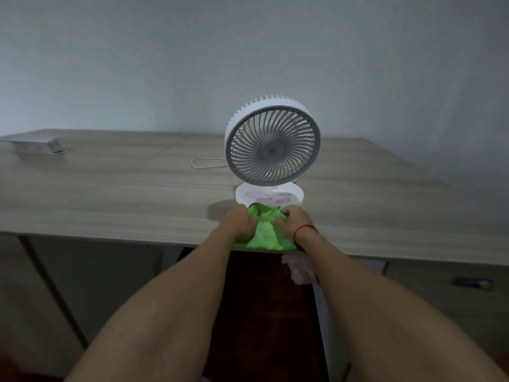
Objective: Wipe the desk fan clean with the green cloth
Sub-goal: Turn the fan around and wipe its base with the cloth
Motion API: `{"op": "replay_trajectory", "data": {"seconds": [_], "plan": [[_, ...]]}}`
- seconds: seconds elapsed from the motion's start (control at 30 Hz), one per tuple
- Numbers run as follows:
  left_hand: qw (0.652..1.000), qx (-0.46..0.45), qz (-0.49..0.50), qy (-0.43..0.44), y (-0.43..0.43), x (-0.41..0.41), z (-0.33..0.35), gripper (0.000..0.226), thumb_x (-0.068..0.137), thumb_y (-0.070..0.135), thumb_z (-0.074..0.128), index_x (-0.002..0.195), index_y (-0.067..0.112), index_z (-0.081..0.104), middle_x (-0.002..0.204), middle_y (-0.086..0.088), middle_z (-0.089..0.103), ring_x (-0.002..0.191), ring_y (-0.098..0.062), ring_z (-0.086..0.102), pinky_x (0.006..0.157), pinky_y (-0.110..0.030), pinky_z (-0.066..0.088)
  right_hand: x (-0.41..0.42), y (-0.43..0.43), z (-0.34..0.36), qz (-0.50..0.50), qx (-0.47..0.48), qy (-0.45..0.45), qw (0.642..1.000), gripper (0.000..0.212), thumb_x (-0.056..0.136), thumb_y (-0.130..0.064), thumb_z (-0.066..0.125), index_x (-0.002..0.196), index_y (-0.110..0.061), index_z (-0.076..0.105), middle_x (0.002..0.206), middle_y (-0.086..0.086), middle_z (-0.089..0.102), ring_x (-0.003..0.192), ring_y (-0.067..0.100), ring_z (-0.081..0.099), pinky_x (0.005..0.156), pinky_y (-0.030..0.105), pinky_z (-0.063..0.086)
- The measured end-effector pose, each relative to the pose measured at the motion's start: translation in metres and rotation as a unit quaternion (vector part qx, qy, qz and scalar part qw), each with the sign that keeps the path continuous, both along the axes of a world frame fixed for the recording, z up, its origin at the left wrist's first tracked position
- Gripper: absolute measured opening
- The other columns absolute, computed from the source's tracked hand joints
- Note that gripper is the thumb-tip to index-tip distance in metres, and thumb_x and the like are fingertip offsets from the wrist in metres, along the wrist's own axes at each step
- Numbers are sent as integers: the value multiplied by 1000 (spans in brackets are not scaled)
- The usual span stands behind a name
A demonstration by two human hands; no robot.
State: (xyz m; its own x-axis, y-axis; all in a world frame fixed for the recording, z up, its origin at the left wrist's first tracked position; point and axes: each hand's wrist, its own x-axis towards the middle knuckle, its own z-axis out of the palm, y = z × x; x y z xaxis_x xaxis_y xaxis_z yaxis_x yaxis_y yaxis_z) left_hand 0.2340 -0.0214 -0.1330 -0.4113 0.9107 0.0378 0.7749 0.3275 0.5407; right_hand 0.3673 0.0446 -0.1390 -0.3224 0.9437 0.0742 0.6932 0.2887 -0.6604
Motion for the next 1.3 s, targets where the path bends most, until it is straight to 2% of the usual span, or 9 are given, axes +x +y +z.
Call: {"op": "replay_trajectory", "data": {"seconds": [0.13, 0.33, 0.43, 0.53, 0.7, 0.8, 0.93, 1.07, 1.3], "plan": [[989, 84, 22, -117, -2, 6, 7, 39, 96, 20, 53, 125, -3, 44, 122, -20, 56, 114, -35, 56, 87, -34, 44, 4, -1, 0, 13, 23, 96, 995, 11, 89, -16, 60, 89, -8, 54, 89, 7, 53, 87, 22, 51, 74, 25, 34], [967, 154, 31, -199, 5, 8, -1, 40, 85, 5, 64, 108, 15, 33, 91, -4, 46, 76, -15, 47, 56, -21, 39, 9, 1, -3, 11, 27, 165, 986, 24, 88, 1, 59, 111, 7, 59, 123, 20, 61, 116, 31, 57, 91, 26, 41], [954, 196, 44, -223, 14, 5, -4, 41, 85, 6, 65, 108, 16, 33, 83, 1, 44, 68, -9, 44, 55, -19, 39, 6, 11, -2, -9, 5, 200, 980, 32, 89, 0, 58, 121, 1, 56, 134, 14, 56, 124, 27, 53, 102, 27, 40], [945, 213, 44, -243, 29, 3, -6, 41, 82, 5, 66, 107, 18, 36, 87, -4, 50, 71, -17, 52, 62, -31, 49, 1, 26, 1, -36, 17, 210, 977, 32, 89, 1, 54, 121, -3, 57, 128, 14, 60, 119, 29, 56, 100, 32, 43], [943, 260, 95, -184, 45, -15, -10, 38, 82, 40, 68, 105, 18, 48, 79, -1, 62, 79, -25, 65, 71, -34, 53, -3, 48, 4, -122, 79, 71, 987, 38, 85, -6, 52, 122, -15, 56, 128, 11, 55, 117, 31, 54, 99, 39, 43], [957, 216, 186, -46, 49, -37, -20, 42, 91, 46, 50, 118, 14, 52, 110, -10, 68, 109, -32, 62, 92, -39, 46, -6, 51, -2, -152, 183, -33, 971, 47, 81, -8, 57, 126, -17, 51, 134, 7, 45, 124, 28, 44, 103, 39, 33], [982, 96, 148, 70, 62, -44, -27, 49, 96, 44, 30, 125, 11, 52, 131, -15, 58, 125, -31, 50, 106, -44, 31, -20, 51, -7, -18, 262, -72, 962, 42, 89, -31, 50, 128, -15, 55, 138, 6, 52, 127, 27, 47, 107, 39, 30], [985, 24, 108, 135, 68, -46, -30, 62, 98, 50, 16, 123, 8, 54, 133, -15, 55, 129, -30, 45, 108, -50, 26, -27, 55, -13, 128, 164, -181, 961, 67, 91, -59, 35, 148, -22, 33, 159, 0, 27, 148, 17, 21, 121, 44, 12], [983, -14, 108, 145, 69, -46, -31, 65, 98, 49, 13, 135, 7, 47, 143, -16, 47, 137, -30, 38, 114, -53, 20, -15, 49, -13, 174, 182, -104, 962, 46, 98, -34, 44, 141, -20, 47, 152, 1, 42, 143, 20, 33, 120, 34, 21]]}}
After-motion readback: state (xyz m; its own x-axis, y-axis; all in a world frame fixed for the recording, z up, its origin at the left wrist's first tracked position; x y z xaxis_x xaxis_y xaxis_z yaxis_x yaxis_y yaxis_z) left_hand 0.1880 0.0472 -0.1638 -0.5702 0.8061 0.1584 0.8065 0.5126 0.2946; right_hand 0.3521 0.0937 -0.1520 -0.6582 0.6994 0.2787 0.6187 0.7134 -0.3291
